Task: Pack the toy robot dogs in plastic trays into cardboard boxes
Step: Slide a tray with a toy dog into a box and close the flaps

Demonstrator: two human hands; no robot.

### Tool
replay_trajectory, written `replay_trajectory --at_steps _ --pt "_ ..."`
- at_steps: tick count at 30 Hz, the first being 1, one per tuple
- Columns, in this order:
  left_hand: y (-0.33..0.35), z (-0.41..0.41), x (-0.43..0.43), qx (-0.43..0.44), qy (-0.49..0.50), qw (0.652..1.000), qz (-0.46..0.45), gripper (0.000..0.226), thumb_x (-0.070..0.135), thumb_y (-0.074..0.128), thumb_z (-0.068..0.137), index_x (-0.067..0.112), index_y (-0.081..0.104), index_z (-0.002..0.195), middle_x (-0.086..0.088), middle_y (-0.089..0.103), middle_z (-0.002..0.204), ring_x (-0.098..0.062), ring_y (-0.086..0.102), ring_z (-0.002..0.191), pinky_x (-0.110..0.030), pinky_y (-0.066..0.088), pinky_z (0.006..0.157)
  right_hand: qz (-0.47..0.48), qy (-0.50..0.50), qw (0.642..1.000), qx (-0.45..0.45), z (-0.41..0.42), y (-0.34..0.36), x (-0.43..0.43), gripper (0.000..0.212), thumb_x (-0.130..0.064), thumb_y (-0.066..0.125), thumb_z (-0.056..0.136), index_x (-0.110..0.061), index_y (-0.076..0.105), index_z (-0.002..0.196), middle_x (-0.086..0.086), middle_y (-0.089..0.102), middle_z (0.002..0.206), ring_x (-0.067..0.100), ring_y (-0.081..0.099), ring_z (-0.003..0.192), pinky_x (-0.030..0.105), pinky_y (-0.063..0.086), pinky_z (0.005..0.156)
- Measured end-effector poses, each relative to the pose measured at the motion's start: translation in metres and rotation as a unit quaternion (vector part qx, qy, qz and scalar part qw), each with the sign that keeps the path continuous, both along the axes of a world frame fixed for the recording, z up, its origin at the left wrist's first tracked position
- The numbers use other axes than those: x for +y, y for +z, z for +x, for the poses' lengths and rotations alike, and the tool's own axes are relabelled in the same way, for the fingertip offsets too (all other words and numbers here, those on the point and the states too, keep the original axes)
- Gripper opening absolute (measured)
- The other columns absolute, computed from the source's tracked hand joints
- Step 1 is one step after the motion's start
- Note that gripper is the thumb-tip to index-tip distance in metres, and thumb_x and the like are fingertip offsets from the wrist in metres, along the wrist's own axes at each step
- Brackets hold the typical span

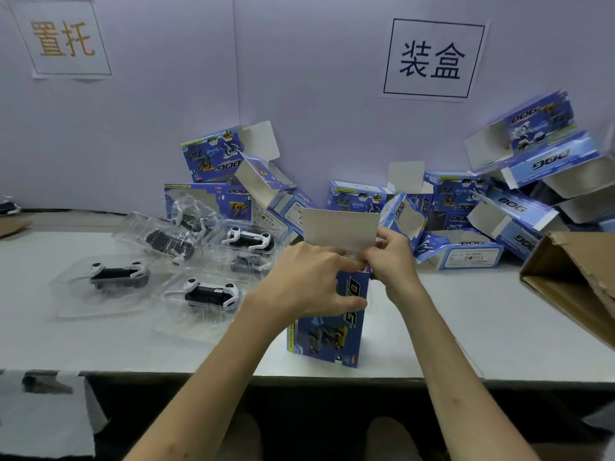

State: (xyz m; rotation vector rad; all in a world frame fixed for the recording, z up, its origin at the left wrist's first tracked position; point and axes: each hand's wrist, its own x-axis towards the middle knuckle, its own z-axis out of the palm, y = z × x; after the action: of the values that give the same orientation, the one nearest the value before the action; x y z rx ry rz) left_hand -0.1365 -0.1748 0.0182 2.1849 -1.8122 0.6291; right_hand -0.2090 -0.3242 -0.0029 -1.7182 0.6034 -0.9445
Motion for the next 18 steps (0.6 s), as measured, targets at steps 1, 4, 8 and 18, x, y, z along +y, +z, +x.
replay_trajectory --at_steps 1,4,8,18 --pt "0.0 0.0 0.0 0.001 0.002 1.0 0.0 0.059 0.074 0.053 0.082 0.045 0.057 0.133 0.017 0.063 0.13 -0.01 0.059 0.11 -0.024 0.028 0.071 -0.004 0.001 1.0 -0.004 0.0 -0.001 -0.001 0.044 0.01 0.056 0.083 -0.024 0.069 0.106 -0.005 0.072 0.078 0.011 0.064 0.063 0.021 0.047 0.047" --pt "0.002 0.001 0.0 0.001 0.007 1.0 0.009 0.061 0.076 0.051 0.082 0.047 0.055 0.135 0.015 0.066 0.125 -0.011 0.059 0.111 -0.025 0.03 0.072 0.009 0.049 0.999 0.02 -0.006 -0.001 -0.005 0.041 0.008 0.057 0.087 -0.023 0.07 0.111 -0.004 0.074 0.082 0.011 0.067 0.069 0.021 0.052 0.051" --pt "-0.001 0.003 0.0 0.018 0.013 1.0 0.005 0.063 0.077 0.052 0.08 0.046 0.054 0.136 0.011 0.067 0.126 -0.015 0.06 0.11 -0.027 0.041 0.077 -0.036 0.123 0.99 -0.059 -0.02 0.017 -0.01 0.046 -0.01 0.06 0.084 -0.025 0.064 0.127 0.0 0.071 0.115 0.017 0.066 0.108 0.029 0.057 0.086" --pt "-0.02 -0.004 0.007 0.032 0.007 0.999 -0.02 0.072 0.069 0.055 0.082 0.046 0.035 0.147 0.007 0.059 0.133 -0.021 0.048 0.123 -0.035 0.031 0.102 -0.155 0.216 0.964 0.009 -0.027 0.018 0.004 0.032 -0.009 0.063 0.096 -0.027 0.066 0.123 -0.006 0.071 0.117 0.008 0.066 0.11 0.028 0.056 0.09"
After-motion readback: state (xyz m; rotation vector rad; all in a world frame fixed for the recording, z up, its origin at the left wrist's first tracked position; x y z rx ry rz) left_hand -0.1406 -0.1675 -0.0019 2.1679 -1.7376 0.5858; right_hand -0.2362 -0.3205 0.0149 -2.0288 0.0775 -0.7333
